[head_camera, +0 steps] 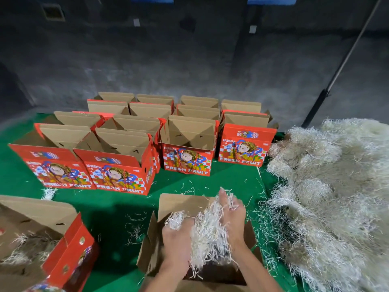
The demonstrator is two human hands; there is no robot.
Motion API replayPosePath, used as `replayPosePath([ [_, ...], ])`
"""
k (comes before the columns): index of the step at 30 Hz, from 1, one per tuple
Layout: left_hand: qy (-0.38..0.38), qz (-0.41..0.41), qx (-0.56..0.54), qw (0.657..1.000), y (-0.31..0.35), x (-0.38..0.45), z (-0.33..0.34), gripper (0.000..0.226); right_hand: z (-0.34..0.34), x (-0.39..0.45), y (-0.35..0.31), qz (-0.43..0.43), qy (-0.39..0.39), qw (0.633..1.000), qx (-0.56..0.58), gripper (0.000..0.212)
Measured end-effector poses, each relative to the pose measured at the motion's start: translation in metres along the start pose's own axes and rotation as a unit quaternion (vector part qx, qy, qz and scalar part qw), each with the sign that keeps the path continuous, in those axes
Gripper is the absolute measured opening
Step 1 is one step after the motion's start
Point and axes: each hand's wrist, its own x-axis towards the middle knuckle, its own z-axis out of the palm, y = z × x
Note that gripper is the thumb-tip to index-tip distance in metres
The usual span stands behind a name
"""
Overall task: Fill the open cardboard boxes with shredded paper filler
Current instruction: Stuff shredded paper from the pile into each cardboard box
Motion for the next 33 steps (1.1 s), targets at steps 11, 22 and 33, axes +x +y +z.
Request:
replayPosePath([
  [11, -0.061, 0.098, -0.037, 0.993, 0.059, 0.025, 0.011, 0.059, 0.000, -0.096, -0.006, -0.197, -0.023, 0.966, -0.168, 0.018],
  [22, -0.015, 0.112, 0.072, 0.991, 0.019, -0.016, -0.016, 0.069, 0.009, -0.002, 0.005, -0.130, -0.006, 0.981, -0.144, 0.037],
  [33, -0.026, 0.065, -0.014, 0.997, 0.077, 0.029, 0.009, 0.044, 0.012, -0.084, -0.021, -0.312, -0.062, 0.942, -0.110, 0.026],
])
